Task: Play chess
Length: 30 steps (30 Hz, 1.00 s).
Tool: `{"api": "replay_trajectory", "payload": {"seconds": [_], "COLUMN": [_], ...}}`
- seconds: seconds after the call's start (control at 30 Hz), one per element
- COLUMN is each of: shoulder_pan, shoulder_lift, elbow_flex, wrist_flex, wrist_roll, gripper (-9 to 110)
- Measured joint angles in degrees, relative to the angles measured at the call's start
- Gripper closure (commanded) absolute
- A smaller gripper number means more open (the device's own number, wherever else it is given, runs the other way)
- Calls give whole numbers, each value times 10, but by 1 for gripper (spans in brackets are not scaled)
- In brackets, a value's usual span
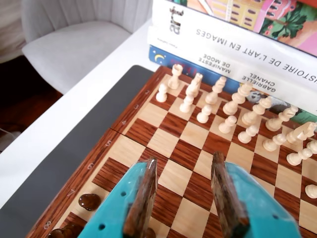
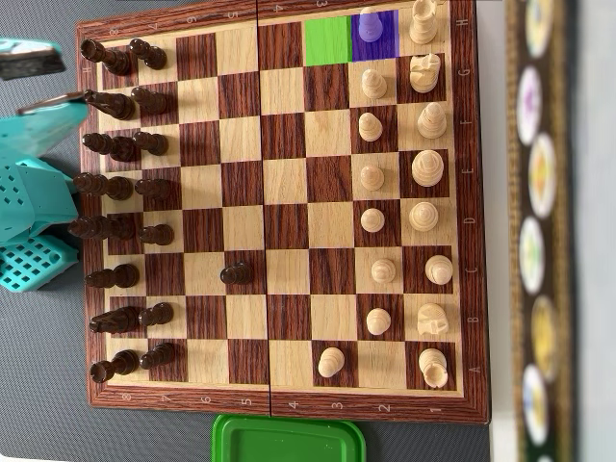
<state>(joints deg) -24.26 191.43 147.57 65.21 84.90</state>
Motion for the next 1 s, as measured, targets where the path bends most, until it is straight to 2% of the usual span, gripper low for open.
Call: {"api": "replay_trajectory", "payload": {"seconds": [0.23, 1.0], "shoulder_pan": [-19, -20], "shoulder_lift": [-110, -735], "elbow_flex": [-17, -374], "wrist_flex": [9, 37], "wrist_roll": [1, 1], "gripper": [85, 85]}}
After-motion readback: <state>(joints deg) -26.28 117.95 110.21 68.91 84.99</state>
